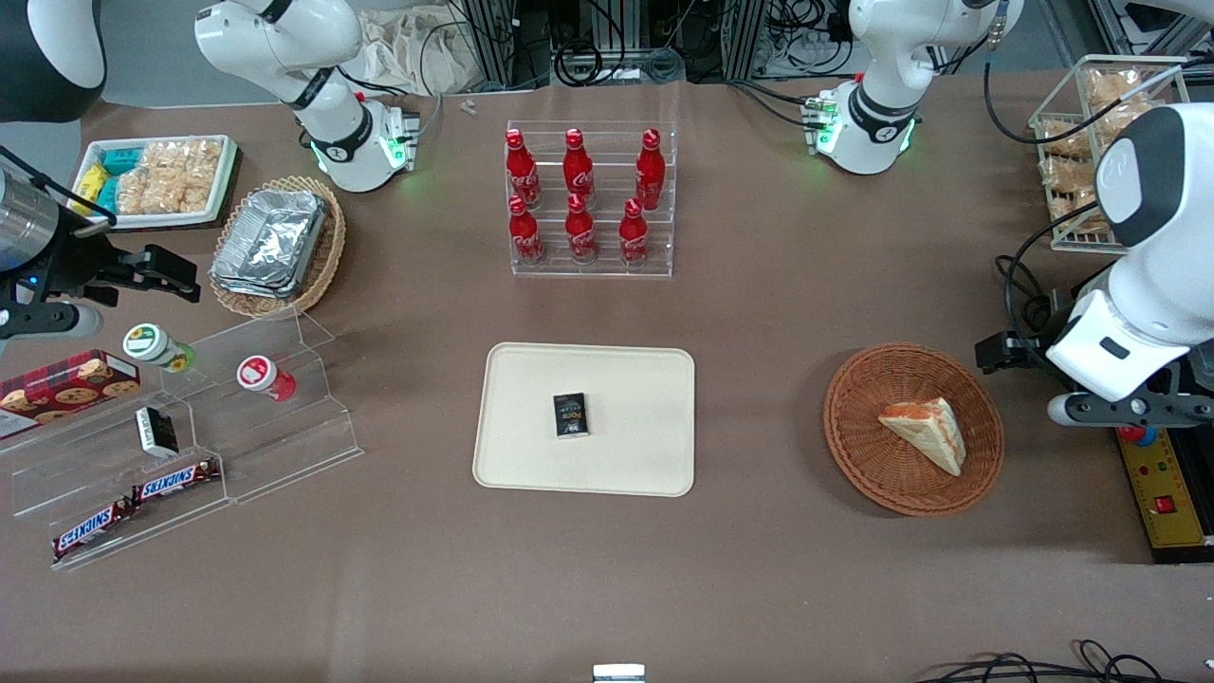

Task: Place sandwich from basket to tray
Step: 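Move the left gripper down over the sandwich in the wicker basket, then close the left gripper on the wrapped sandwich and lift it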

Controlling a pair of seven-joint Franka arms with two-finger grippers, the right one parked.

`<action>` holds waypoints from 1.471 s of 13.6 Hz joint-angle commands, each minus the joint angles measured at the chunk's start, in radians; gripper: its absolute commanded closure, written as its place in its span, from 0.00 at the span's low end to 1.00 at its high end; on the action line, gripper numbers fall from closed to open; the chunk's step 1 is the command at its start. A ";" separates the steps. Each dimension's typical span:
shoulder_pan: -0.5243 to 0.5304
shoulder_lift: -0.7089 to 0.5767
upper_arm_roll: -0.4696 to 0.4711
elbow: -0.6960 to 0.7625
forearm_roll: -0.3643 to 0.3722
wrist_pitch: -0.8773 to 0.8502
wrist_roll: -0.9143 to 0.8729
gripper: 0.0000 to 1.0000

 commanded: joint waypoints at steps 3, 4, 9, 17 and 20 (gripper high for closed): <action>-0.001 0.048 0.001 0.048 -0.019 -0.033 -0.013 0.00; -0.002 0.055 0.001 0.048 -0.011 -0.032 -0.022 0.00; 0.008 0.072 0.009 -0.121 -0.006 0.158 -0.478 0.00; 0.062 0.196 0.009 -0.313 -0.003 0.447 -0.821 0.00; 0.065 0.207 0.009 -0.382 -0.006 0.520 -0.824 0.00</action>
